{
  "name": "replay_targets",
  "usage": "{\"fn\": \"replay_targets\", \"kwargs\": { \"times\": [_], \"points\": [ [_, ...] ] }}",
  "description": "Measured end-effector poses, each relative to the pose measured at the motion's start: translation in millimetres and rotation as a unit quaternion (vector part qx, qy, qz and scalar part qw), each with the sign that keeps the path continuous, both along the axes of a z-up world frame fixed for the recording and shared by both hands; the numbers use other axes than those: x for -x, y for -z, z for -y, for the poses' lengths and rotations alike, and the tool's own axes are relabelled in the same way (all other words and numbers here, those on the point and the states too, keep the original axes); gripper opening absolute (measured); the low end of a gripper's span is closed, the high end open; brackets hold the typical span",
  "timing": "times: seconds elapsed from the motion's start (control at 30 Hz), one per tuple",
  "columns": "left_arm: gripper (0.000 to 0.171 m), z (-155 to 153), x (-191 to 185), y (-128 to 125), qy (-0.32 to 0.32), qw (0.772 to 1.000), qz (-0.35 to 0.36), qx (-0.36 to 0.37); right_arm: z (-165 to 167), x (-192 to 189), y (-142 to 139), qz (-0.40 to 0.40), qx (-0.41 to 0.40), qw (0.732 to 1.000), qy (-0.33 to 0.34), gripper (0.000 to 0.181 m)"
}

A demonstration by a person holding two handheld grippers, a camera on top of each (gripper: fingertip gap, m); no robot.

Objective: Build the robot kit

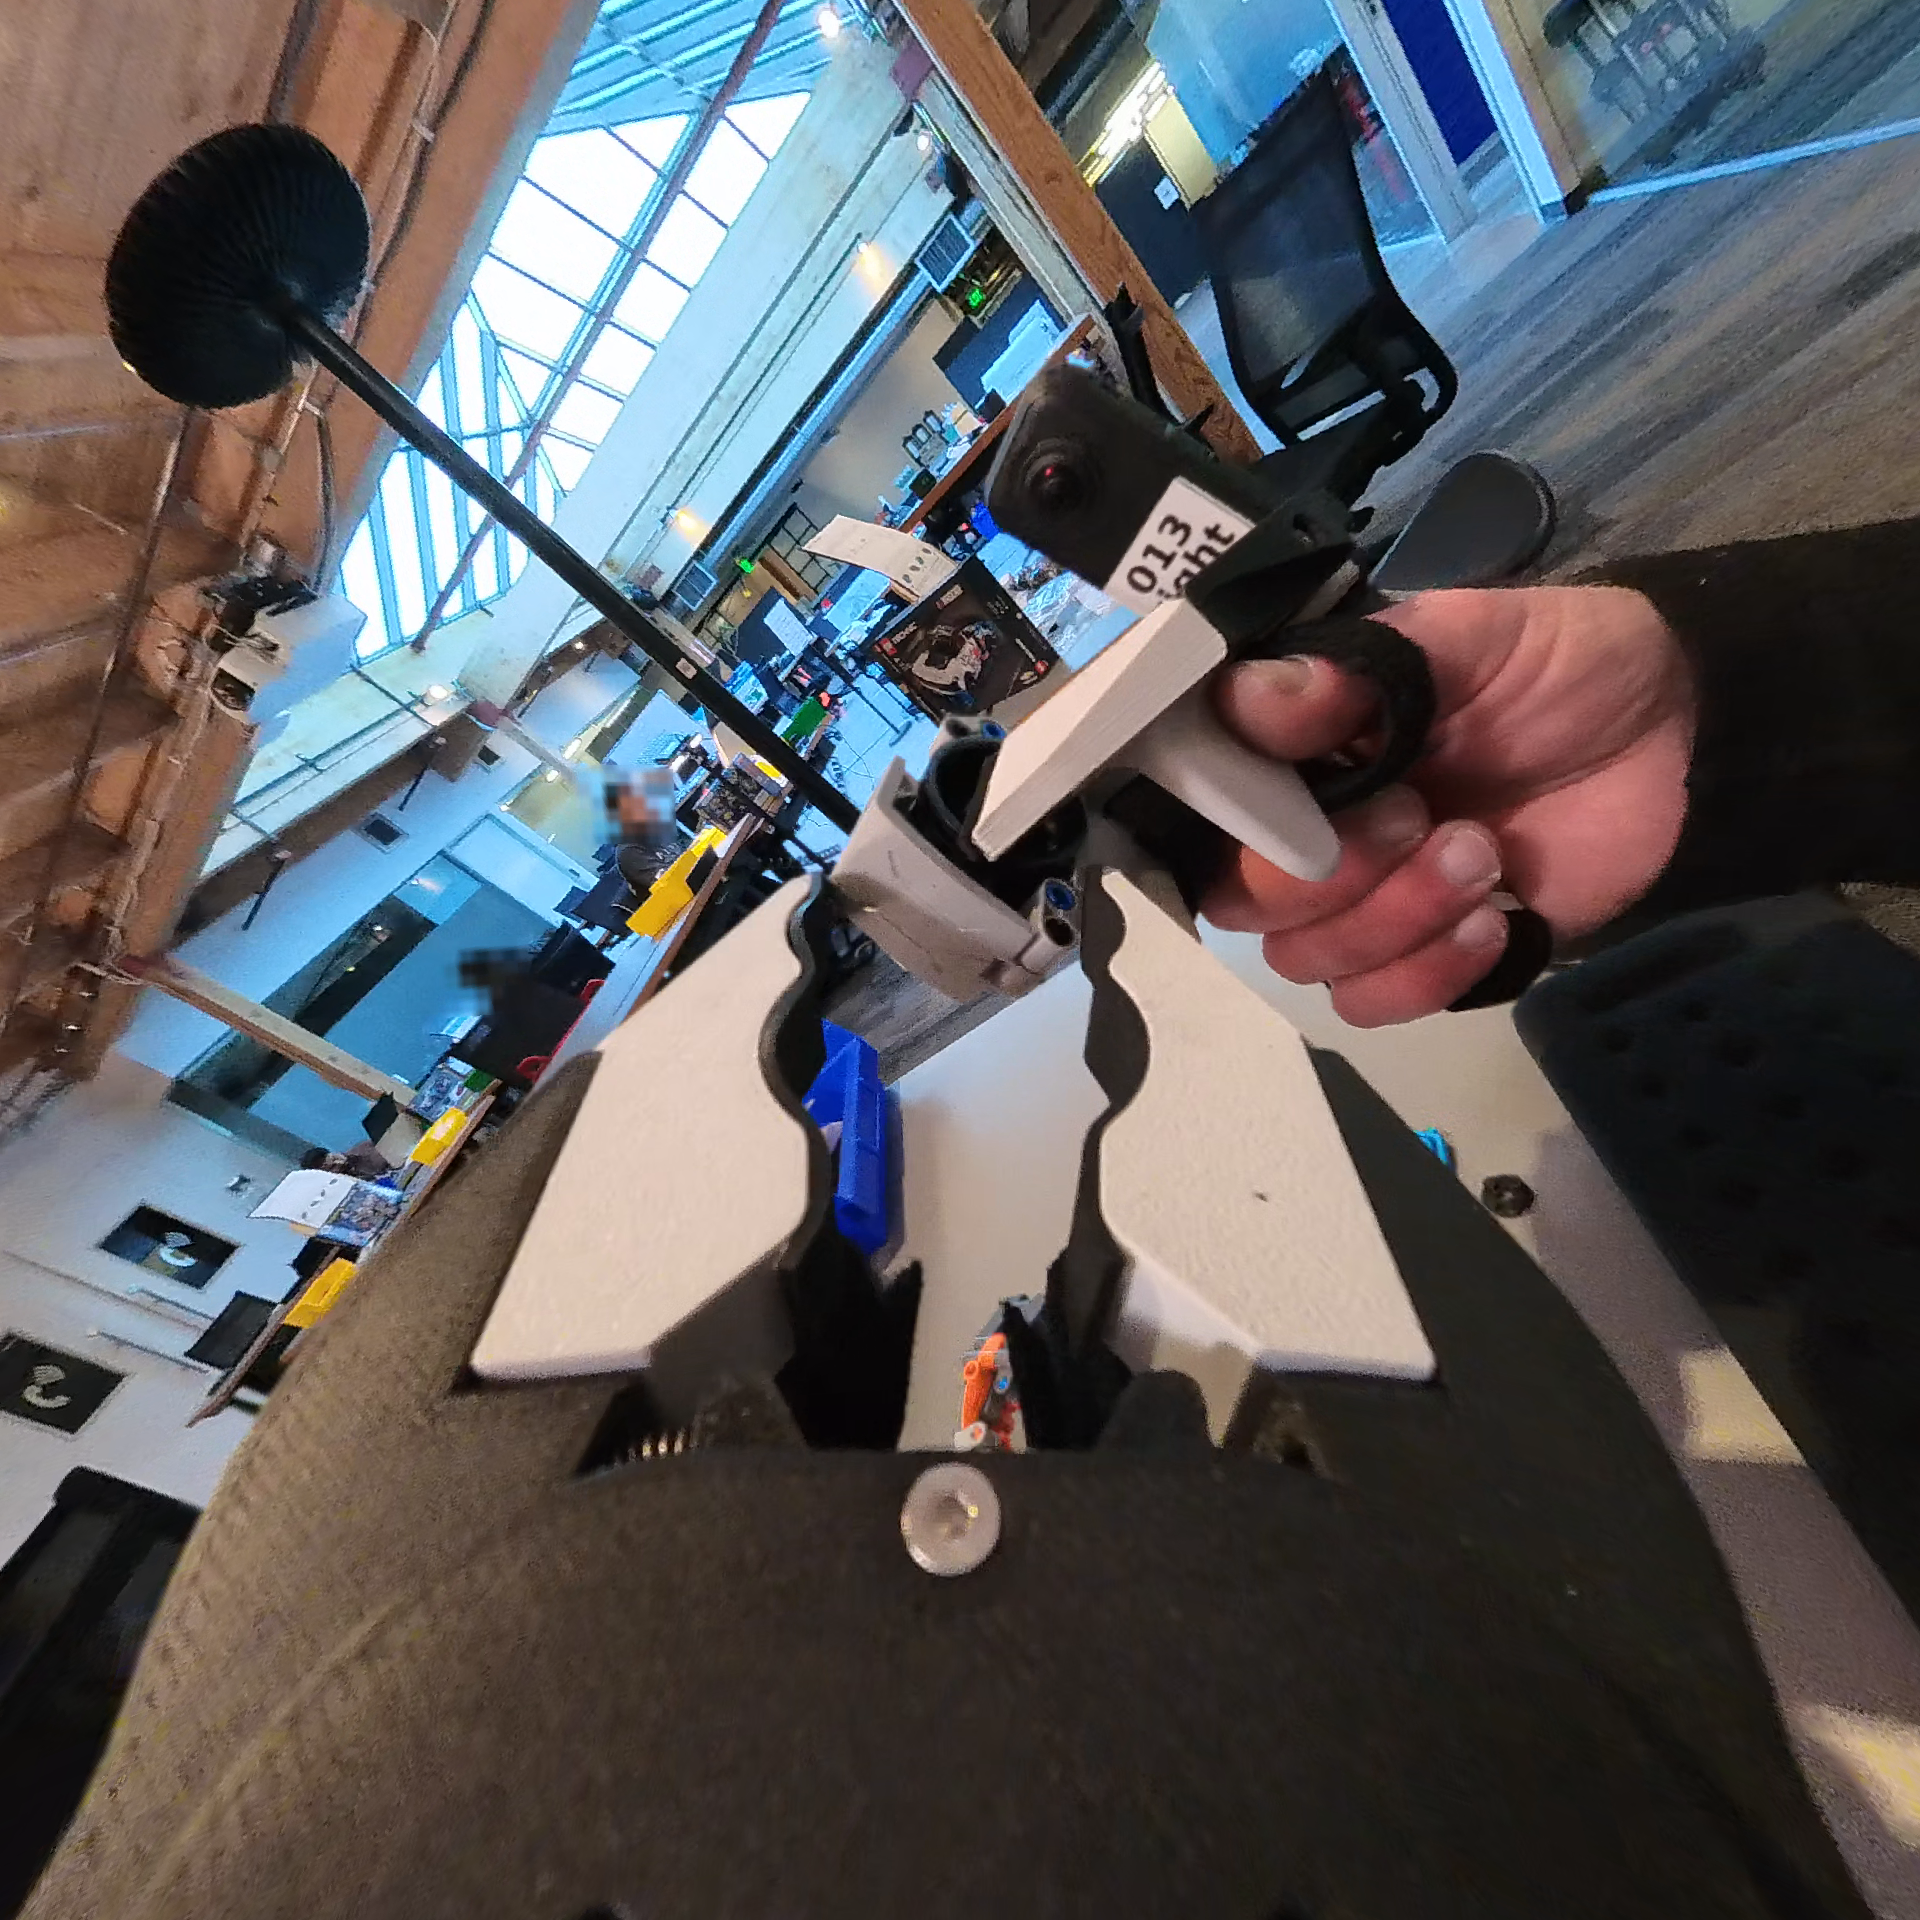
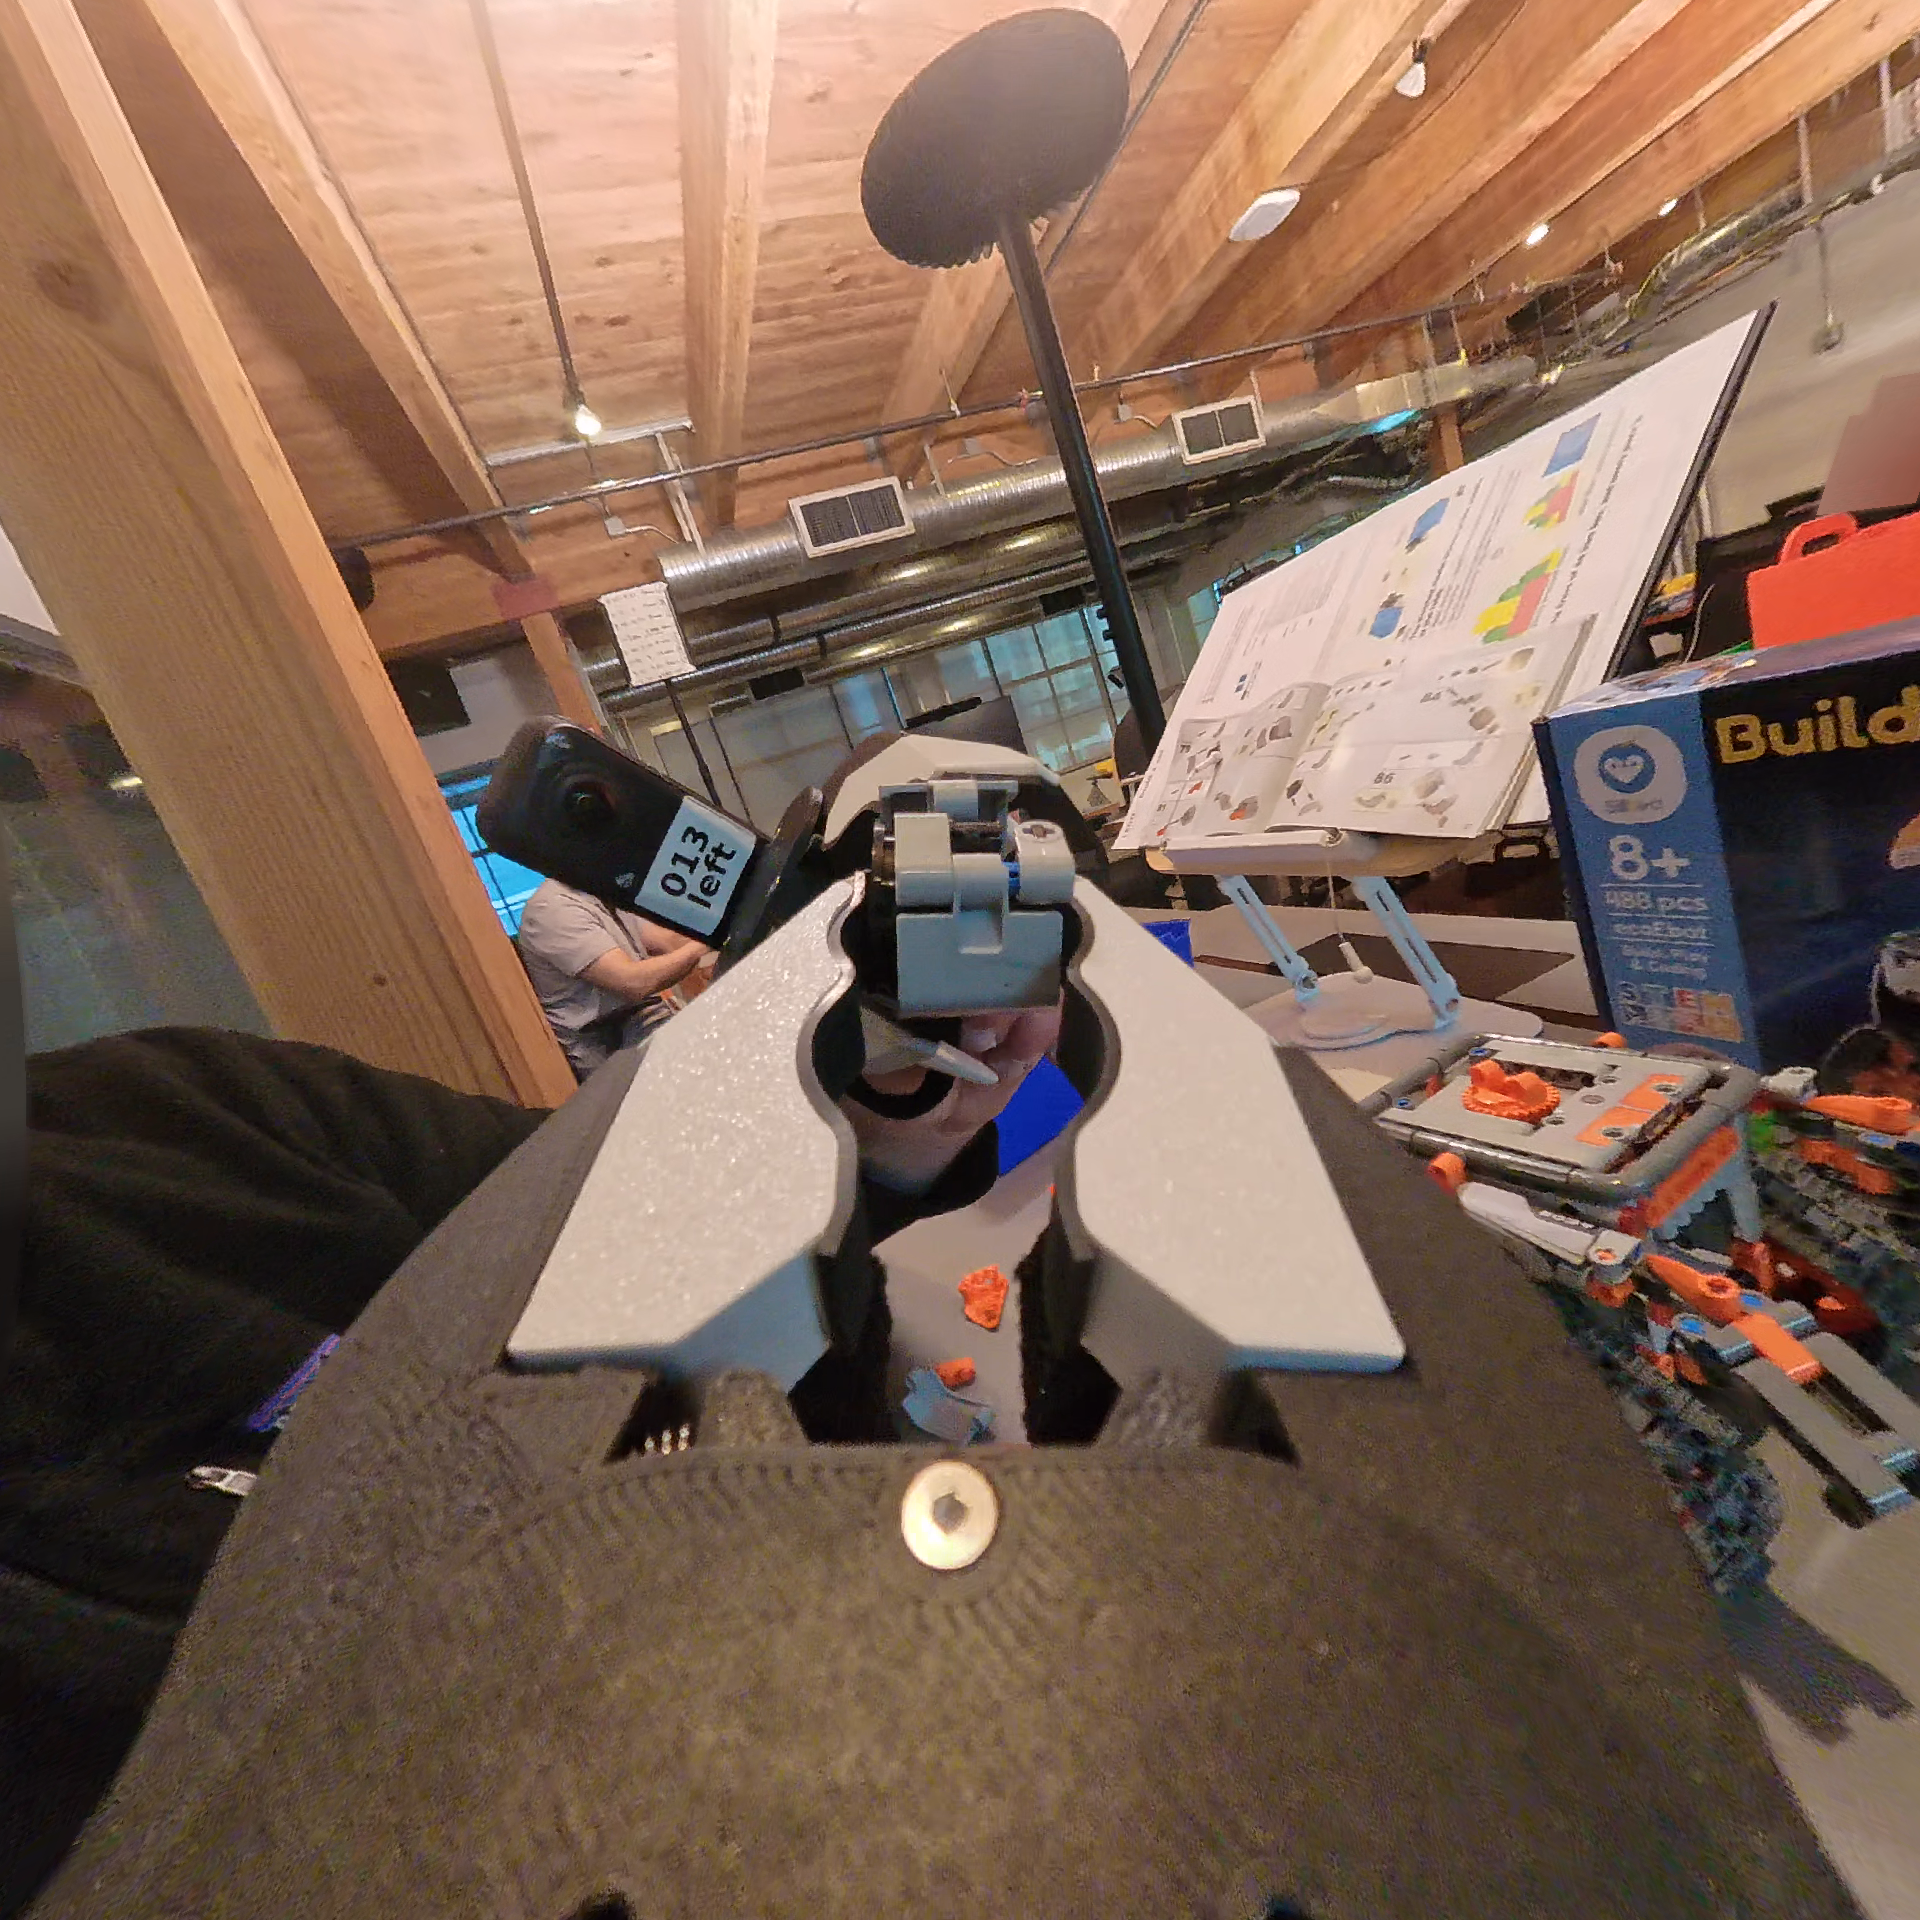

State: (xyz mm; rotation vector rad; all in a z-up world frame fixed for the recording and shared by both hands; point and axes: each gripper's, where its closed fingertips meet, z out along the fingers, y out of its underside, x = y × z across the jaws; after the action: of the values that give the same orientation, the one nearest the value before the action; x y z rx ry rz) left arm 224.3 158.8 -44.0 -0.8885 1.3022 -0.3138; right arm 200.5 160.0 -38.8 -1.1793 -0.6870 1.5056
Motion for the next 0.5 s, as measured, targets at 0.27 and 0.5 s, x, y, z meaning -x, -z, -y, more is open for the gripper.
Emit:
{"fn": "replay_targets", "kwargs": {
  "times": [0.27,0.5],
  "points": [
    [0.045,1,9,-8,0.042,0.998,0.022,0.048,4,-3,-5,-0.002,-0.016,1.000,0.001,0.038],
    [0.045,13,13,-11,0.102,0.992,0.025,0.063,14,-1,-9,0.022,-0.057,0.998,0.023,0.033]
  ]
}}
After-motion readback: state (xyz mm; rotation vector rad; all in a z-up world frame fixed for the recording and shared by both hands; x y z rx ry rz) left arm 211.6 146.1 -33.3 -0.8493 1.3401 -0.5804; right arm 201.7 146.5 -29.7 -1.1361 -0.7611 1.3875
